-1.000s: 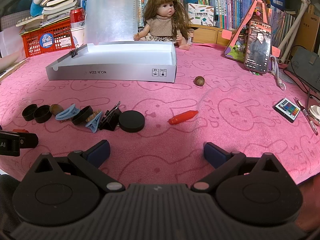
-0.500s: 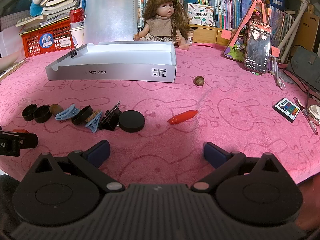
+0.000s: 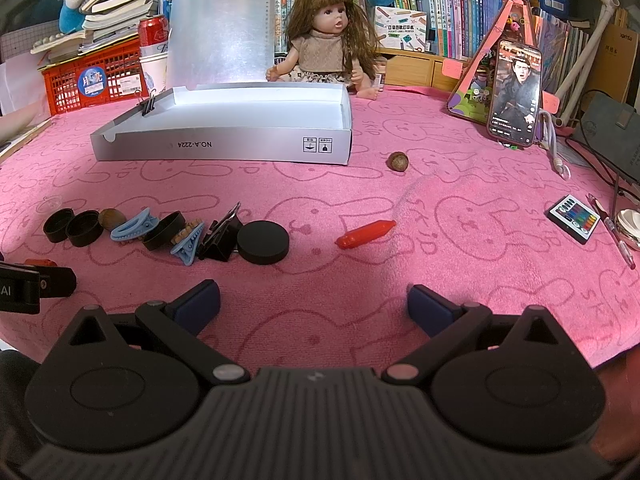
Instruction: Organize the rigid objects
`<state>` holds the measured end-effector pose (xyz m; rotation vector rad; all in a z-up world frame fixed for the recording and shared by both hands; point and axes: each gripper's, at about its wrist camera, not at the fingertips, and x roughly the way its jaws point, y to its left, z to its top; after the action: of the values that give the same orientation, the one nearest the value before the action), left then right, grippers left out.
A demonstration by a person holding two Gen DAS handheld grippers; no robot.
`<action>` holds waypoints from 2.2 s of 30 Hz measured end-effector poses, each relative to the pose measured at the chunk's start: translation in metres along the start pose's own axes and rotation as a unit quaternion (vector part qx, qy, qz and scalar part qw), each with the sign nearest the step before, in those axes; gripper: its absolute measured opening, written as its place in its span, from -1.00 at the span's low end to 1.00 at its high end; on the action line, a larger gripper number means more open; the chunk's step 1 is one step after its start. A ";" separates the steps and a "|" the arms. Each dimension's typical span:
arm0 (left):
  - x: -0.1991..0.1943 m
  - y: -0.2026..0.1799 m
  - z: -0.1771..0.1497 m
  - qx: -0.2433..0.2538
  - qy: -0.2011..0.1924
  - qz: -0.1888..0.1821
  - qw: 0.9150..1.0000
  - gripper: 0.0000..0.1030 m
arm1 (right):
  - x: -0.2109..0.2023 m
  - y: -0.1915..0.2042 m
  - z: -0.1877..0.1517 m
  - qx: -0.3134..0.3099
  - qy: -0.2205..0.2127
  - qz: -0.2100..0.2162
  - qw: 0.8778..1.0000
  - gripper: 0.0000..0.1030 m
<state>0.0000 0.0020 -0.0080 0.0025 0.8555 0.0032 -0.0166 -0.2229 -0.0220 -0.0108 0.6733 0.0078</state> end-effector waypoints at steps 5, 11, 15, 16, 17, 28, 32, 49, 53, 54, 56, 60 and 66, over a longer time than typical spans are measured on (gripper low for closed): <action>-0.003 0.001 -0.001 0.000 -0.004 -0.001 1.000 1.00 | 0.000 0.000 0.001 0.002 0.003 0.000 1.000 1.00; -0.004 0.002 -0.003 0.000 -0.015 0.000 1.000 1.00 | 0.000 0.000 0.001 0.001 0.001 0.003 1.000 1.00; -0.005 0.001 -0.002 0.000 -0.011 0.000 1.000 1.00 | 0.000 0.000 0.001 0.000 0.001 0.005 1.000 1.00; -0.005 0.001 -0.002 0.000 -0.012 0.000 1.000 1.00 | 0.000 -0.001 0.001 0.000 0.002 0.005 1.000 1.00; -0.005 0.000 -0.002 0.000 -0.013 0.000 1.000 1.00 | 0.000 -0.001 0.001 0.000 0.001 0.006 1.000 1.00; -0.018 0.008 -0.002 -0.022 -0.021 -0.027 0.999 0.86 | -0.012 -0.004 -0.002 0.005 -0.039 0.033 0.999 0.82; -0.030 0.010 -0.008 -0.032 -0.039 -0.044 0.998 0.72 | -0.016 -0.005 0.000 -0.003 -0.061 0.049 0.997 0.70; -0.023 -0.008 -0.021 -0.007 -0.081 -0.023 0.996 0.28 | 0.002 0.009 0.005 -0.066 -0.058 0.051 0.995 0.02; -0.019 -0.012 -0.025 -0.001 -0.095 -0.006 0.995 0.08 | 0.005 0.012 0.008 -0.071 -0.062 0.049 0.994 -0.01; -0.019 -0.013 -0.025 0.003 -0.100 -0.002 0.995 -0.07 | 0.006 0.012 0.008 -0.071 -0.063 0.049 0.994 -0.02; -0.018 -0.012 -0.026 0.004 -0.106 0.000 0.994 -0.17 | 0.008 0.012 0.009 -0.071 -0.064 0.052 0.994 -0.09; -0.019 -0.011 -0.026 0.003 -0.110 -0.003 0.994 -0.18 | 0.011 0.014 0.010 -0.070 -0.066 0.065 0.993 -0.24; -0.022 -0.011 -0.024 0.005 -0.114 -0.008 0.993 -0.18 | 0.010 0.013 0.012 -0.054 -0.065 0.072 0.994 -0.35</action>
<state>-0.0323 -0.0086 -0.0071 0.0055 0.6276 -0.0163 -0.0015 -0.2096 -0.0186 -0.0654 0.5410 0.1818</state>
